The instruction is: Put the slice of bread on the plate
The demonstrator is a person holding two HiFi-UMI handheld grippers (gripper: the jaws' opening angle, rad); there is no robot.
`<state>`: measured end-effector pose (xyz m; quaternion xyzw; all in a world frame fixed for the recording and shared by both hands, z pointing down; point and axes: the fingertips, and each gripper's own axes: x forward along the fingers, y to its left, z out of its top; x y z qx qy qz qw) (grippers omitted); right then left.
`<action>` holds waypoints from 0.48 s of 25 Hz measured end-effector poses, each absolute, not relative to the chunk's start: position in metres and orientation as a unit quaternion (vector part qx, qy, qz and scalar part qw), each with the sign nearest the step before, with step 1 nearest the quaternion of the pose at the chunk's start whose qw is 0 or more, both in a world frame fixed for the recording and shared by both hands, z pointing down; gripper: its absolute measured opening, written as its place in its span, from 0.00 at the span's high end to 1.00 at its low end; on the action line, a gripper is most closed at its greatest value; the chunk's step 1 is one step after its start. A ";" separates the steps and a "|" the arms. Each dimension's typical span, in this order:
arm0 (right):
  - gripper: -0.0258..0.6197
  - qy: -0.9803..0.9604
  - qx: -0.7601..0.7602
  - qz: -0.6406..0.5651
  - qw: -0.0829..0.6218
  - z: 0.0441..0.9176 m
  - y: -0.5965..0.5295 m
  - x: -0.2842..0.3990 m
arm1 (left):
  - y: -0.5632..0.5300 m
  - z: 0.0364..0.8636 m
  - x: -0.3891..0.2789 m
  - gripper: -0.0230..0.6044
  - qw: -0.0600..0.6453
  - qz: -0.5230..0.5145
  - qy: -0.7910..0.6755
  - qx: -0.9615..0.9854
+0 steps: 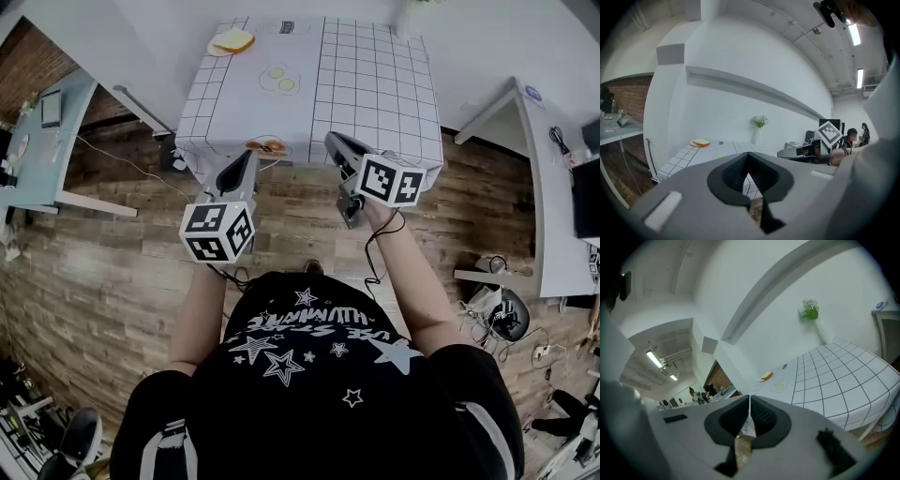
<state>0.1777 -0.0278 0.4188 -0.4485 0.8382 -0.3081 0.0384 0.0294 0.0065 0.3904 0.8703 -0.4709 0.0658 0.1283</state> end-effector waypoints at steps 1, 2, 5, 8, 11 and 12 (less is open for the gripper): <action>0.93 0.839 -0.449 -0.306 0.034 0.418 -0.025 0.174 | 0.009 0.391 0.026 0.95 0.130 0.063 -0.470 0.871; 0.93 0.840 -0.449 -0.303 0.030 0.418 -0.022 0.170 | 0.012 0.392 0.023 0.95 0.132 0.061 -0.468 0.871; 0.94 0.845 -0.445 -0.297 0.023 0.414 -0.009 0.152 | 0.022 0.394 0.011 0.95 0.136 0.061 -0.461 0.875; 0.94 0.851 -0.445 -0.279 0.018 0.405 0.008 0.133 | 0.034 0.390 -0.002 0.95 0.133 0.059 -0.451 0.881; 0.94 0.850 -0.459 -0.258 0.007 0.398 0.023 0.120 | 0.045 0.386 -0.014 0.95 0.133 0.056 -0.443 0.885; 0.94 0.848 -0.463 -0.257 0.007 0.397 0.030 0.117 | 0.050 0.385 -0.018 0.95 0.133 0.055 -0.439 0.887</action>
